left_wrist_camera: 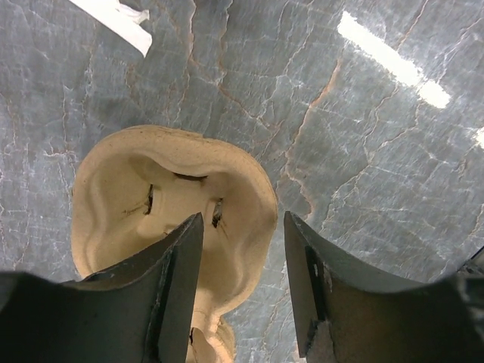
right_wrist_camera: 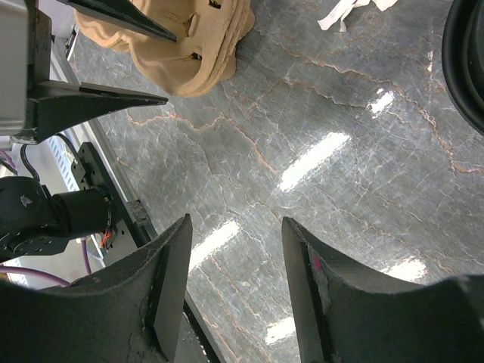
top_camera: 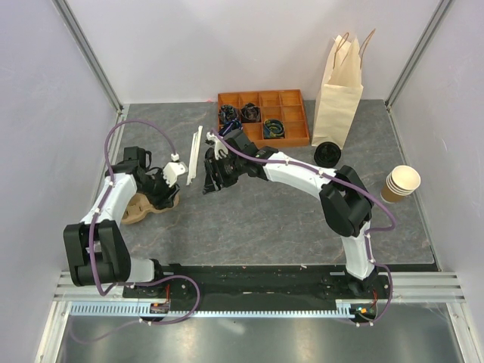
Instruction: Pack the takeout coffee
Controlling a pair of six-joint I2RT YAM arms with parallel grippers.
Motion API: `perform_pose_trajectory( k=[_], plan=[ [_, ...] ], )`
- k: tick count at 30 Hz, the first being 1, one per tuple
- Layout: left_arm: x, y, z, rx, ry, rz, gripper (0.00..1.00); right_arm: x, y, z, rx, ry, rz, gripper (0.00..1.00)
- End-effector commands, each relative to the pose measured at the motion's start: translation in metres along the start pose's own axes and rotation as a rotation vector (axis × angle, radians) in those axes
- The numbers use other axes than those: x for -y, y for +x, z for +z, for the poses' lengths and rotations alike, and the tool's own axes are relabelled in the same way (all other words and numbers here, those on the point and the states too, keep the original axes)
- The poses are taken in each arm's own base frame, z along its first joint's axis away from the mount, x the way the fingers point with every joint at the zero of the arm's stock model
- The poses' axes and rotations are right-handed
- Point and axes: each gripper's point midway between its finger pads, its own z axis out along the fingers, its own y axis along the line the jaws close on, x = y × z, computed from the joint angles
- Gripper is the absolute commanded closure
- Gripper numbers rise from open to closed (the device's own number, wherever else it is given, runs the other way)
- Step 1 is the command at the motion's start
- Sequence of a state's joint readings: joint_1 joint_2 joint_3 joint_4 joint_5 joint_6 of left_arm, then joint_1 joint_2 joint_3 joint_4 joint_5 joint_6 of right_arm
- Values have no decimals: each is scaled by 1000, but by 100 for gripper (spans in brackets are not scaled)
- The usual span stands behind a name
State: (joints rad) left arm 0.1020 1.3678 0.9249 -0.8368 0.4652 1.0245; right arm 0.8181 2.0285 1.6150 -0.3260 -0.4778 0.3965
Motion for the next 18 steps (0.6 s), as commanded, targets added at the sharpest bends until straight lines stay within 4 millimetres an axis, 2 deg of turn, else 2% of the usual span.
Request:
perform_pose_trajectory(
  k=[1, 6, 13, 18],
  plan=[
    [-4, 2, 3, -9, -13, 54, 45, -9, -15, -1, 35, -25, -16, 41],
    [1, 7, 4, -19, -3, 55, 47, -7, -12, 0, 29, -21, -14, 41],
    [1, 3, 3, -5, 10, 48, 68, -6, -13, 2, 29, -21, -15, 40],
    [4, -6, -5, 17, 21, 39, 75, -7, -13, 3, 28, -27, -16, 40]
  ],
)
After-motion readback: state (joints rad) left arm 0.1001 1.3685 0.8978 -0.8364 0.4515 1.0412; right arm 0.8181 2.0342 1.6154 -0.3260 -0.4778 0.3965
